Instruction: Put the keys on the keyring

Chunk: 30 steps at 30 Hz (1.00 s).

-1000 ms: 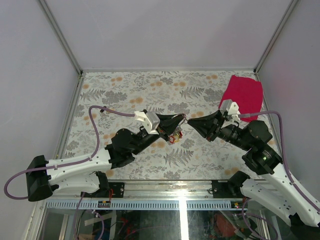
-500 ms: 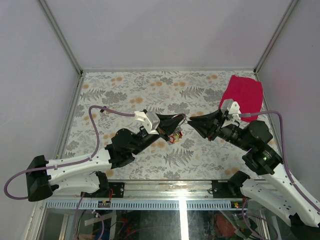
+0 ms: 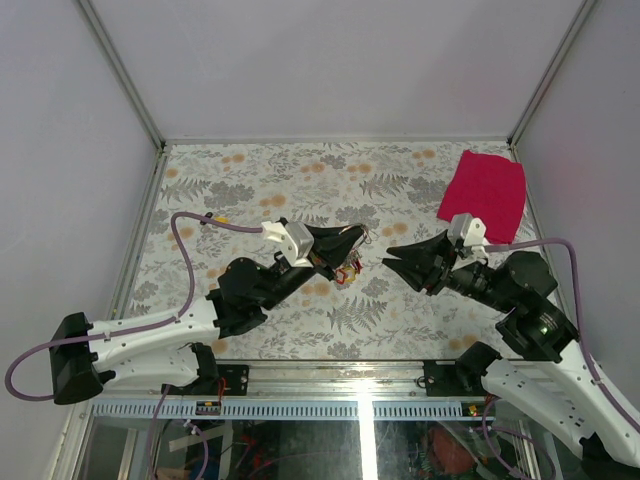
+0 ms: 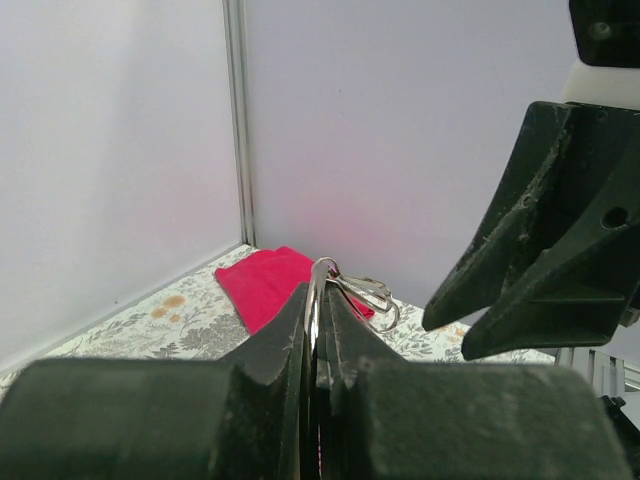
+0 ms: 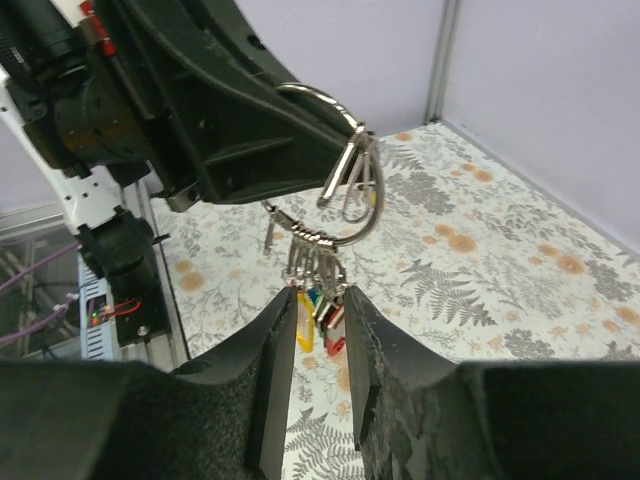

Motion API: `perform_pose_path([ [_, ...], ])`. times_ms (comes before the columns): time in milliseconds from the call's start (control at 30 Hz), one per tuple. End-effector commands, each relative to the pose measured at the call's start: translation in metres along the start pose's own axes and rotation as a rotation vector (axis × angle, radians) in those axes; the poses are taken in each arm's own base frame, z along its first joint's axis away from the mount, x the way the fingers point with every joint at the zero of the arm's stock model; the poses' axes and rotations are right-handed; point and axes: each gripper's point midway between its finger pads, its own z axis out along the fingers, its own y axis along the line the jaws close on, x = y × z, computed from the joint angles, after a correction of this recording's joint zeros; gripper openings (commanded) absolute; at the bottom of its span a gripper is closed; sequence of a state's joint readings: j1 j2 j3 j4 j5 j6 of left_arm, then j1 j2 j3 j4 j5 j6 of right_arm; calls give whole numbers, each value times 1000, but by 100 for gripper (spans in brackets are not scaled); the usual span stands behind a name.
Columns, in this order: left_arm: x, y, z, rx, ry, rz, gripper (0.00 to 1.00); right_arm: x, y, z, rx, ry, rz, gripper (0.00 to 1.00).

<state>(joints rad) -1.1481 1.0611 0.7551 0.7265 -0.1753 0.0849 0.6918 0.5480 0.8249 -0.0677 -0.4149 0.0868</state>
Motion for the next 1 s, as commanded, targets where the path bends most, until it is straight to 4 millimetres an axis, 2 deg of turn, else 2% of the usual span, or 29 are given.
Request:
perform_pose_path([
  [0,-43,8,5,-38,-131,-7,0,-8,22,5,-139,-19,-6,31],
  [533,-40,8,6,-37,-121,-8,0,-28,26,32,-216,-132,30,32],
  [867,-42,9,3,-42,-125,-8,0,-6,13,27,-140,-40,11,27],
  [967,-42,10,3,-43,-127,-9,0,2,1,23,-65,-7,0,27],
])
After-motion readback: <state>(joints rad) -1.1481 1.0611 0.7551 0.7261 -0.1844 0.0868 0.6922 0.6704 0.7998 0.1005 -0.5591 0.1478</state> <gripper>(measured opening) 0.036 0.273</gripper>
